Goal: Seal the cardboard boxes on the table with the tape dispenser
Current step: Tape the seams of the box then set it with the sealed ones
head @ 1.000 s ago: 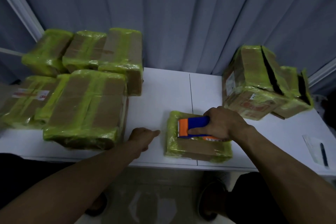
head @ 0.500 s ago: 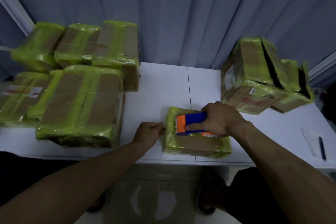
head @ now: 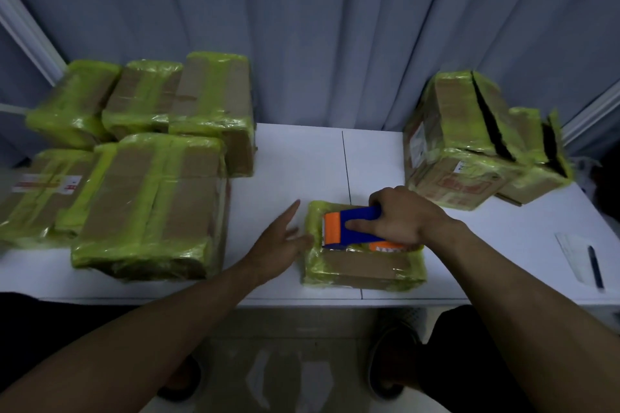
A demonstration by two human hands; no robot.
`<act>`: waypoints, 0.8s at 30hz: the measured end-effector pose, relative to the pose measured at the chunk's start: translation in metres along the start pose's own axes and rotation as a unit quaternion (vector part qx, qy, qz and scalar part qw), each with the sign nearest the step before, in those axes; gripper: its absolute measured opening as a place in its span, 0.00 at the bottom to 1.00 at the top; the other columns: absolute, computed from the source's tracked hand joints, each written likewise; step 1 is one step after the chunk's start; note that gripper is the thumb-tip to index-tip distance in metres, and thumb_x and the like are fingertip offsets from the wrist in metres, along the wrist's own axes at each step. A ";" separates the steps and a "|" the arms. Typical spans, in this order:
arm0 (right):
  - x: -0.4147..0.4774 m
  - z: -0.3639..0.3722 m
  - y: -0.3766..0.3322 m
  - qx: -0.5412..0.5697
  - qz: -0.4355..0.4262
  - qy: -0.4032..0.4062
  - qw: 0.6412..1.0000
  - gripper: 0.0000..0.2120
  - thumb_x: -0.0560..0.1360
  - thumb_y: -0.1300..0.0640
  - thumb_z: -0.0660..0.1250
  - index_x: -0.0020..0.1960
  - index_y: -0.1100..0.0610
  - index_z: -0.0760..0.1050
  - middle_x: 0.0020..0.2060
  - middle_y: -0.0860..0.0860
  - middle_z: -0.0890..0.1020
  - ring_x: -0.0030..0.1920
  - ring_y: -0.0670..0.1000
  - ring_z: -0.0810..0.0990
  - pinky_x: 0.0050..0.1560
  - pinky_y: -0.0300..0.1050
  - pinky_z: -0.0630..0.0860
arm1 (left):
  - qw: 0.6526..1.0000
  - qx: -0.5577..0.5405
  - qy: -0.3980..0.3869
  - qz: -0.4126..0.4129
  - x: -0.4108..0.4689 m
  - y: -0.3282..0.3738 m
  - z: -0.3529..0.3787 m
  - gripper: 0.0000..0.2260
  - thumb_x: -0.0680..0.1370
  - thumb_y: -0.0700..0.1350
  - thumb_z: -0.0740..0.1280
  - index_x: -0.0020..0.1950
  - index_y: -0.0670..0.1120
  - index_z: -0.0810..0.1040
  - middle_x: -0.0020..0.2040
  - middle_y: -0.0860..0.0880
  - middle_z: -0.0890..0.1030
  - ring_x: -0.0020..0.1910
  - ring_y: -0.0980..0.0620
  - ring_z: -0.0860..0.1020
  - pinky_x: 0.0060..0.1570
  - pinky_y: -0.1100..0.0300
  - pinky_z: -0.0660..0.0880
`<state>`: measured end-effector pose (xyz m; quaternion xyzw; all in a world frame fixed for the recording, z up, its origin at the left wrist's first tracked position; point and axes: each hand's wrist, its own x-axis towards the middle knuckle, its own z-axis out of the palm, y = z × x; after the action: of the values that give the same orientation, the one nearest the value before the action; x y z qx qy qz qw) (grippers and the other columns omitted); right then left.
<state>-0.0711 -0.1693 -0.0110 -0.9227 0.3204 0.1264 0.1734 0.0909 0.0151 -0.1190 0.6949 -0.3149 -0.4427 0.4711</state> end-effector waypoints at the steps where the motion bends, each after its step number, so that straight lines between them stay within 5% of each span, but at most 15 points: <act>1: -0.001 -0.002 0.001 0.018 0.003 -0.008 1.000 0.25 0.71 0.28 0.67 0.44 0.51 0.78 0.39 0.49 0.81 0.40 0.49 0.80 0.37 0.45 0.72 | 0.995 0.075 -0.021 0.062 0.003 0.001 -0.007 0.36 0.77 0.50 0.73 0.78 0.62 0.56 0.80 0.58 0.55 0.77 0.54 0.60 0.70 0.49 0.69; 4: -0.004 -0.005 0.004 0.064 0.006 -0.020 0.998 0.23 0.71 0.31 0.71 0.46 0.51 0.79 0.41 0.49 0.82 0.42 0.48 0.81 0.39 0.44 0.74 | 0.943 0.272 -0.105 0.162 0.014 0.011 -0.024 0.38 0.71 0.62 0.72 0.76 0.68 0.55 0.79 0.67 0.44 0.79 0.60 0.45 0.74 0.52 0.56; 8: -0.008 -0.001 0.008 0.110 0.015 -0.022 0.994 0.24 0.68 0.30 0.74 0.43 0.51 0.79 0.38 0.47 0.83 0.40 0.47 0.82 0.40 0.43 0.76 | 0.930 0.327 -0.123 0.116 0.024 0.015 -0.026 0.42 0.67 0.74 0.66 0.77 0.67 0.54 0.78 0.68 0.46 0.78 0.62 0.43 0.77 0.46 0.53; 13: -0.009 0.005 0.013 0.150 0.028 0.008 0.988 0.23 0.64 0.31 0.78 0.37 0.51 0.81 0.32 0.46 0.83 0.35 0.45 0.83 0.38 0.45 0.78 | 0.922 0.331 -0.152 0.127 0.026 0.010 -0.022 0.42 0.68 0.70 0.70 0.77 0.68 0.54 0.79 0.67 0.43 0.79 0.60 0.41 0.77 0.46 0.55; 18: -0.012 0.002 0.009 0.122 0.040 0.005 0.992 0.25 0.66 0.28 0.74 0.39 0.51 0.82 0.33 0.47 0.83 0.35 0.46 0.83 0.36 0.43 0.77 | 0.888 0.421 -0.160 0.091 0.027 0.017 -0.022 0.46 0.61 0.81 0.63 0.76 0.73 0.50 0.76 0.71 0.36 0.78 0.59 0.36 0.74 0.35 0.56; 24: -0.016 -0.007 0.009 0.102 0.054 -0.015 0.993 0.27 0.65 0.27 0.73 0.46 0.50 0.81 0.40 0.48 0.84 0.40 0.47 0.83 0.41 0.44 0.81 | 0.850 0.498 -0.164 0.054 0.023 0.029 -0.019 0.45 0.66 0.77 0.63 0.76 0.72 0.43 0.76 0.68 0.31 0.78 0.56 0.34 0.71 0.32 0.59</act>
<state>-0.0883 -0.1702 -0.0012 -0.8795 0.3785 0.1159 0.2644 0.1171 -0.0077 -0.0956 0.7353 -0.6029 -0.3084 0.0266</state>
